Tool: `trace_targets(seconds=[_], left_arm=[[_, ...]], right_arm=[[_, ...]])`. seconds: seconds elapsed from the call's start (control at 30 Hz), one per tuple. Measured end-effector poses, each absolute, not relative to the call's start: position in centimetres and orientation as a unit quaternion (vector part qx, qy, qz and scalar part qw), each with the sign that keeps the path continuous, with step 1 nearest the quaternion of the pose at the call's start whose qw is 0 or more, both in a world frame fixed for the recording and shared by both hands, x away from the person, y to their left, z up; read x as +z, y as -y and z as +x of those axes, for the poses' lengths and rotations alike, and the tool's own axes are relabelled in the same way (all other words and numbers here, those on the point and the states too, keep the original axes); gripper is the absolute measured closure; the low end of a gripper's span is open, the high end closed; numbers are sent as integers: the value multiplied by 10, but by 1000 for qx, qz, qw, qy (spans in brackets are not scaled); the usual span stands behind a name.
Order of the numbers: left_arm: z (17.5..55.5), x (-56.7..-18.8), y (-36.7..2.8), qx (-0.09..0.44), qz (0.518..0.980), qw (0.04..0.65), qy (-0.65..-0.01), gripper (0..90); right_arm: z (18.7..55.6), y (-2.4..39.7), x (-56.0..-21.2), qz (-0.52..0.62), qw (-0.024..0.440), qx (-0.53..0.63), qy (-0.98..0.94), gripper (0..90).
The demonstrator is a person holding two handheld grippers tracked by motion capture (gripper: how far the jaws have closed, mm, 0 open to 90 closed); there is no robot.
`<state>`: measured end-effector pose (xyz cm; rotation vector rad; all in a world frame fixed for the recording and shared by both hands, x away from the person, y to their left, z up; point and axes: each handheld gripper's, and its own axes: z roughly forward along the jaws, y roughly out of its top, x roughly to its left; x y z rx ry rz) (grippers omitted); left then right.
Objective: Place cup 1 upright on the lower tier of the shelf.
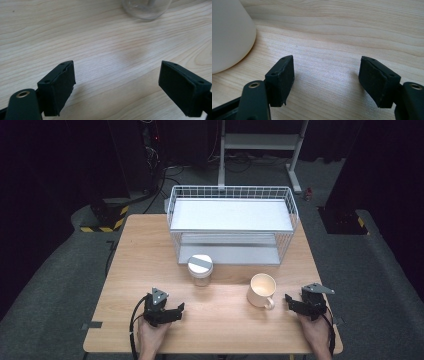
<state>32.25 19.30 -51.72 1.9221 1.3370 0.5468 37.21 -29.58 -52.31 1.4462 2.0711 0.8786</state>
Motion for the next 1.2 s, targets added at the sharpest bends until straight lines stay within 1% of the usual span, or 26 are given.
trace_targets(seconds=[0.13, 0.3, 0.57, 0.83, 1.03, 1.2], left_arm=[[323, -516, -188, 206, 744, 373, -515, 142], [324, -518, -179, 221, 739, 373, -515, 134], [327, -514, -171, 210, 736, 396, -508, 119], [338, -510, -162, 194, 753, 392, -492, 89], [345, -504, -158, 198, 751, 386, -497, 91], [353, -500, -154, 190, 749, 398, -494, 87]], right_arm=[[372, 296, -523, 526, 232, 320, -753, 290], [372, 296, -523, 526, 232, 320, -753, 290], [372, 296, -523, 526, 231, 320, -753, 290], [372, 296, -523, 526, 232, 319, -754, 291], [372, 296, -523, 526, 232, 319, -754, 291], [372, 296, -523, 526, 231, 319, -754, 292]])
